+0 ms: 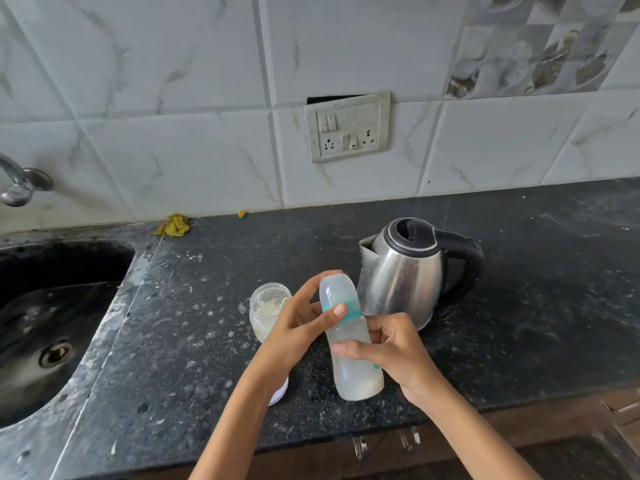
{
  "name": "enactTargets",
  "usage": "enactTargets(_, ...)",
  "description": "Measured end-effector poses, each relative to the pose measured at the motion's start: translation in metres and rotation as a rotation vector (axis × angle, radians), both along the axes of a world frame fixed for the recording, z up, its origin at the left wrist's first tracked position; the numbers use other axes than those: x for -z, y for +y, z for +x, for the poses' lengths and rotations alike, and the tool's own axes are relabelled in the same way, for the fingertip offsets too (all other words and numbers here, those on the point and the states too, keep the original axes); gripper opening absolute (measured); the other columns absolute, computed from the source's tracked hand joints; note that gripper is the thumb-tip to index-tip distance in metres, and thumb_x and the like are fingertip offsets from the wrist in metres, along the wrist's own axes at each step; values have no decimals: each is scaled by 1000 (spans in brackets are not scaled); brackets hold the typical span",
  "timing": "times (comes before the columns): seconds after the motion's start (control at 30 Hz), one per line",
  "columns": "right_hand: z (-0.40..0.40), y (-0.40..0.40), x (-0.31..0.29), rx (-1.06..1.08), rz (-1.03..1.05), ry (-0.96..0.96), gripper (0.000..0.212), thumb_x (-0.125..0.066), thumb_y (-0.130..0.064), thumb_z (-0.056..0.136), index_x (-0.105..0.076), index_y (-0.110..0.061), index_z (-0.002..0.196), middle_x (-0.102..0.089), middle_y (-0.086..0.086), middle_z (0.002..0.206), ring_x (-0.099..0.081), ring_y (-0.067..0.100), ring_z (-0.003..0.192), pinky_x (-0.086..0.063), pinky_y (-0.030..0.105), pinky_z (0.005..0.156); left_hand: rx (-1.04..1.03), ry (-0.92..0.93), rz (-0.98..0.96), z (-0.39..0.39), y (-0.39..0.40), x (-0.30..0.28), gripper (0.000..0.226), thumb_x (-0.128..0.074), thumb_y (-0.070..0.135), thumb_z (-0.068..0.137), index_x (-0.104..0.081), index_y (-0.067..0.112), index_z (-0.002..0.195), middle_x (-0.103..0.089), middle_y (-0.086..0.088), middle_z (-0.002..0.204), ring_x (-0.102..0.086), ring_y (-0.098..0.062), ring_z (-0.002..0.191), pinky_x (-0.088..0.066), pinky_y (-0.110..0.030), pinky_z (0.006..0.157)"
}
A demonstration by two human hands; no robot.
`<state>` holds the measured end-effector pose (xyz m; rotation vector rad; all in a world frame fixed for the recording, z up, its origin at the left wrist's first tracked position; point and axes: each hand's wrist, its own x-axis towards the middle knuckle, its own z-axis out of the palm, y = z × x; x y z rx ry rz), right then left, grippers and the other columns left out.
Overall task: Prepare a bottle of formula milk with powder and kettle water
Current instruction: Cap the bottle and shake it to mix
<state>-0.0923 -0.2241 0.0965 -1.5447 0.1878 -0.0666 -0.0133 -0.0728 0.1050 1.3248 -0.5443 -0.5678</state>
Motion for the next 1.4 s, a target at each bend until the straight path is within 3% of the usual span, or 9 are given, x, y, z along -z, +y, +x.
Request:
enactTargets(0.23,0,-1,1,-45,115,82,34,-90,-27,56,-79,-13,85,-77,1,82,-71,14,80,-56,23,71,121,-105,124,11,8,-3,51,-57,28,96,-38,28,144,-65,-6,129,-60,-23,120,-45,-38,102)
enactTargets(0.4,3,0,4,173,-717,-107,57,-76,-66,55,-75,-21,89,-74,-5,74,-69,11,67,-55,32,57,-339,-279,206,-7,-11,-9,51,-74,40,73,-60,21,118,-77,-4,82,-74,-15,79,-59,-40,74)
enactTargets(0.47,2,2,8,169,-777,-139,58,-70,-71,56,-74,-21,85,-71,-5,69,-65,12,61,-50,33,52,-432,-319,225,-12,-17,-4,47,-73,43,72,-59,19,109,-75,-5,73,-72,-19,69,-59,-45,65)
enactTargets(0.7,-11,-9,17,-12,-157,30,28,-88,-19,67,-78,-13,93,-78,8,89,-73,27,87,-57,46,81,-68,-143,84,-8,-4,9,37,-58,16,93,-51,14,129,-73,-2,105,-69,-18,98,-55,-26,78)
enactTargets(0.83,-15,-10,24,-48,-16,51,68,-82,-18,65,-48,-25,124,-75,0,101,-71,16,96,-56,39,89,-58,-163,140,-13,-6,27,56,-44,27,97,-21,39,147,-66,18,122,-56,2,120,-44,-16,97)
enactTargets(0.9,-19,-15,28,-4,53,28,81,-77,-15,69,-31,-36,131,-71,-6,105,-69,10,99,-58,36,85,-180,-280,275,-19,-6,50,54,-41,42,95,-18,48,144,-46,8,147,-37,-1,137,-32,-20,110)
enactTargets(1.07,-35,-38,34,101,245,34,92,-69,-13,76,-15,-47,142,-55,8,126,-62,22,113,-60,42,72,-253,-702,858,-40,-9,122,59,-3,61,94,-2,39,148,-8,8,159,2,-10,148,-3,-34,121)
enactTargets(1.2,-35,-45,39,283,478,-13,80,-66,-10,79,-24,-43,138,-50,10,125,-60,30,114,-60,50,69,-236,-799,1093,-48,-21,157,63,-7,51,101,-37,21,148,-35,-11,153,-28,-27,144,-23,-44,116)
enactTargets(1.4,-45,-27,38,270,543,90,85,-76,-9,66,-26,-31,131,-49,16,126,-61,38,112,-59,56,67,-235,-795,1184,-53,-28,174,68,-2,43,103,-52,13,138,-44,-17,147,-39,-35,138,-17,-43,112)
